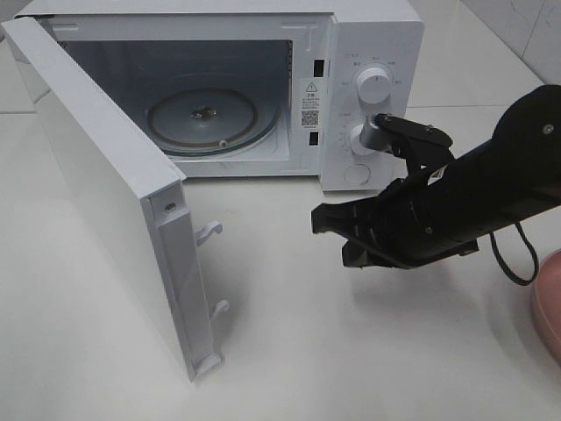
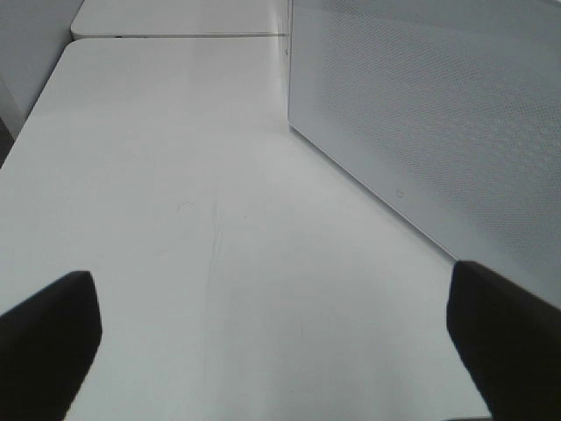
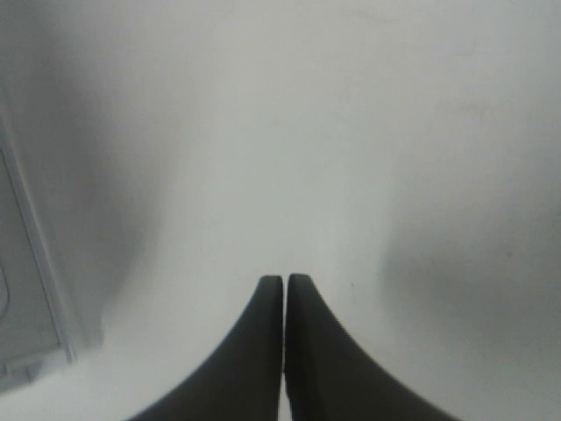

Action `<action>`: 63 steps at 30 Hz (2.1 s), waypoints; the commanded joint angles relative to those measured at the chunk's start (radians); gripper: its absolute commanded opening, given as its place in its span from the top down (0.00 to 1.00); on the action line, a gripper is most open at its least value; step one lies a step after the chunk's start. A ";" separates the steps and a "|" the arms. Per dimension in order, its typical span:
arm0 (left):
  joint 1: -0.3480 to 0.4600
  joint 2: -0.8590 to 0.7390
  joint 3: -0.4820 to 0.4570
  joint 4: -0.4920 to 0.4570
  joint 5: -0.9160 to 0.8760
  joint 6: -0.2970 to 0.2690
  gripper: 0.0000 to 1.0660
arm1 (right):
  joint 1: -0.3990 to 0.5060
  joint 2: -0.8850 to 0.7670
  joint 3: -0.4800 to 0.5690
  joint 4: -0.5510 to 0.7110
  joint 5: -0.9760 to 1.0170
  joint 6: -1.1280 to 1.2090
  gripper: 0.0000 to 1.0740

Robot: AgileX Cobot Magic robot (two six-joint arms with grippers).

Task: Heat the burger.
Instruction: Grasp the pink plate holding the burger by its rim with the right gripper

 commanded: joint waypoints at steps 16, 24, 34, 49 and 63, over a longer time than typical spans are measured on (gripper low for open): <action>0.002 -0.019 0.004 0.002 -0.014 -0.008 0.06 | -0.068 -0.202 0.000 -0.341 0.388 0.026 0.85; 0.002 -0.019 0.004 0.002 -0.014 -0.008 0.06 | -0.164 -0.285 0.000 -0.487 0.484 0.116 0.54; 0.002 -0.019 0.004 0.002 -0.014 -0.008 0.06 | -0.275 -0.309 0.000 -0.598 0.567 0.116 0.13; 0.002 -0.019 0.004 0.002 -0.014 -0.008 0.06 | -0.402 -0.218 0.001 -0.681 0.512 0.190 0.17; 0.002 -0.019 0.004 0.002 -0.014 -0.008 0.06 | -0.450 -0.023 0.001 -0.698 0.409 0.193 0.20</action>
